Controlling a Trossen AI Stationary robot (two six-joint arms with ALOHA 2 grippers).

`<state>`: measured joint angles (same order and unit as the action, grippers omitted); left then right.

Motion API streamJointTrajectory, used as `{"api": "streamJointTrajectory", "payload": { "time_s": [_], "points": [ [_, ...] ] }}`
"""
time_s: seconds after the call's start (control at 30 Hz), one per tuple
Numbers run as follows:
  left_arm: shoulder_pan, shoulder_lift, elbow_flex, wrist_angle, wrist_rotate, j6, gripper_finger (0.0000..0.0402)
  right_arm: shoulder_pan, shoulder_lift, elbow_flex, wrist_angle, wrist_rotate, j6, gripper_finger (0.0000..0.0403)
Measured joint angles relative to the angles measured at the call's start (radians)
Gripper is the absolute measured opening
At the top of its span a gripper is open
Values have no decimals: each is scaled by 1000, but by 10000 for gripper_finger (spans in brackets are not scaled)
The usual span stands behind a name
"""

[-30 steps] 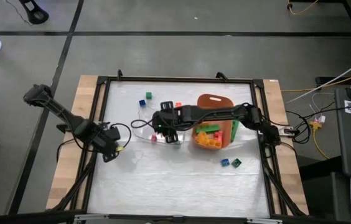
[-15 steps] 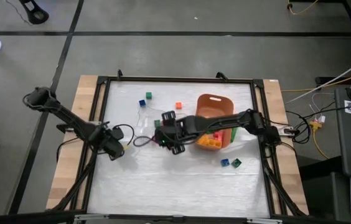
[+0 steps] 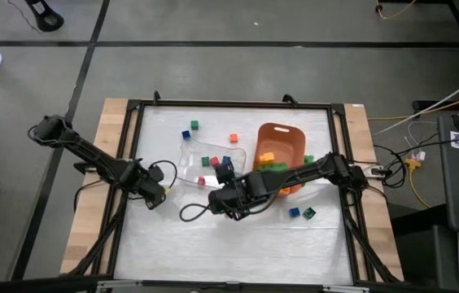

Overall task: Sort blocks by size
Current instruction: Put the small green block into the transparent bin

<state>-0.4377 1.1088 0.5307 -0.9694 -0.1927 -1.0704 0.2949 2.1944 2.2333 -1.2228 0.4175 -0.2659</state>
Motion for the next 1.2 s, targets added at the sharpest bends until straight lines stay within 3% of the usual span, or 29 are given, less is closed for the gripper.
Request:
{"api": "streamJointTrajectory", "payload": {
  "time_s": [0.2, 0.43, 0.53, 0.77, 0.87, 1.0, 1.2],
  "points": [
    [2, 0, -55, 50, 52, -24, 211, 38, 0, 0, -69, 1, 51, 252],
    [2, -2, -62, 75, 63, -18, 119, 73, 0, 0, -128, -9, 129, 252],
    [2, -7, -45, 82, 69, -20, 115, 87, 0, 0, -169, -19, 182, 252],
    [2, -41, 65, 120, 255, 119, 115, 116, 0, -3, -345, -18, 336, 252],
    [-3, -59, 95, 250, 299, 189, 115, 130, 0, -3, -345, -32, 374, 252],
    [-7, -62, 96, 570, 282, 347, 116, 155, -4, -4, -349, -90, 368, 252],
    [43, -56, 97, 905, 127, 628, 132, 164, -13, -4, -349, -89, 375, 252]
  ]
}}
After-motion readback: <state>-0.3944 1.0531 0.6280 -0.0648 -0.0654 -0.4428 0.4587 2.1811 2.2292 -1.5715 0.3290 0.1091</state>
